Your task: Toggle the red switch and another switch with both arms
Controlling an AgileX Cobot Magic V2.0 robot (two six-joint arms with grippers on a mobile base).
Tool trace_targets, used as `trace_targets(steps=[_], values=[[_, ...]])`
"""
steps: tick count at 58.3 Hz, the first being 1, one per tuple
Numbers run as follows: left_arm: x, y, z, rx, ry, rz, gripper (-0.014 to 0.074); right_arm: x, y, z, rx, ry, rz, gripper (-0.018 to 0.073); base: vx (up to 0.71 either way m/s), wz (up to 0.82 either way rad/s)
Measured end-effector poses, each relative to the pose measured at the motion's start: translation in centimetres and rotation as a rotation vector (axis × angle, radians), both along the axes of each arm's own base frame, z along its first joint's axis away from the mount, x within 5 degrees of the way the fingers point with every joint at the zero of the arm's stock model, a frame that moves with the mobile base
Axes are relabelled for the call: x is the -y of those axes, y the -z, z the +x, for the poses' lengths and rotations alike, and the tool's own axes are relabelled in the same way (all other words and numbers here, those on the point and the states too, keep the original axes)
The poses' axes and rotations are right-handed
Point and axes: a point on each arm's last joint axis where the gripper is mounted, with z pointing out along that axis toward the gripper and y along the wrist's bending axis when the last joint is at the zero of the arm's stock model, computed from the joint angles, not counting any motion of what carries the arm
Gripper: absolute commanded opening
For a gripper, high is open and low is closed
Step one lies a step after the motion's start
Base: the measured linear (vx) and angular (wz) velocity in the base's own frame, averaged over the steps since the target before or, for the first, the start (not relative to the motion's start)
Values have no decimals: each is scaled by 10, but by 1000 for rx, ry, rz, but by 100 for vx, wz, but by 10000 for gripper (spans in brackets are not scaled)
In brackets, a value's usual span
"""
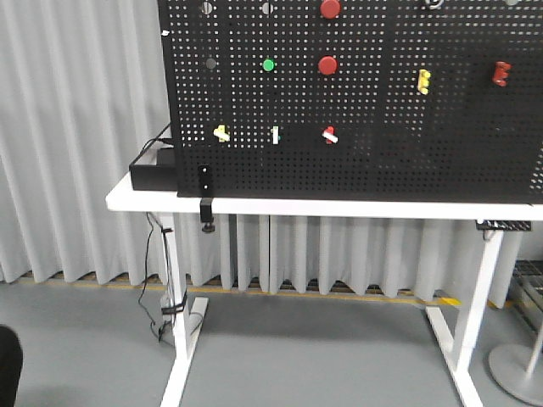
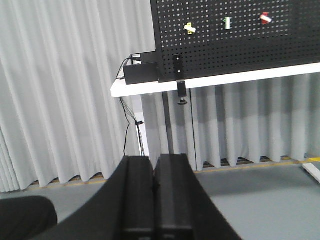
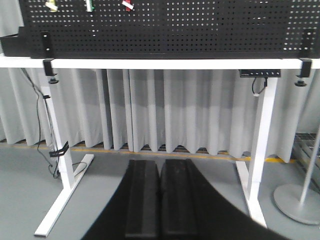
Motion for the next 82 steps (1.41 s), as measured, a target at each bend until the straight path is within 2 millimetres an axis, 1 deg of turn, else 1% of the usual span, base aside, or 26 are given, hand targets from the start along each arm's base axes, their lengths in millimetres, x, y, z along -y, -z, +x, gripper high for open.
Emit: trace_targets(steps=[45,82], values=[[0,0,0,0,0,0,2,0,0,0,0,0,0,-6,42,-5],[0,0,0,0,0,0,2,0,0,0,0,0,0,-6,29,-2]])
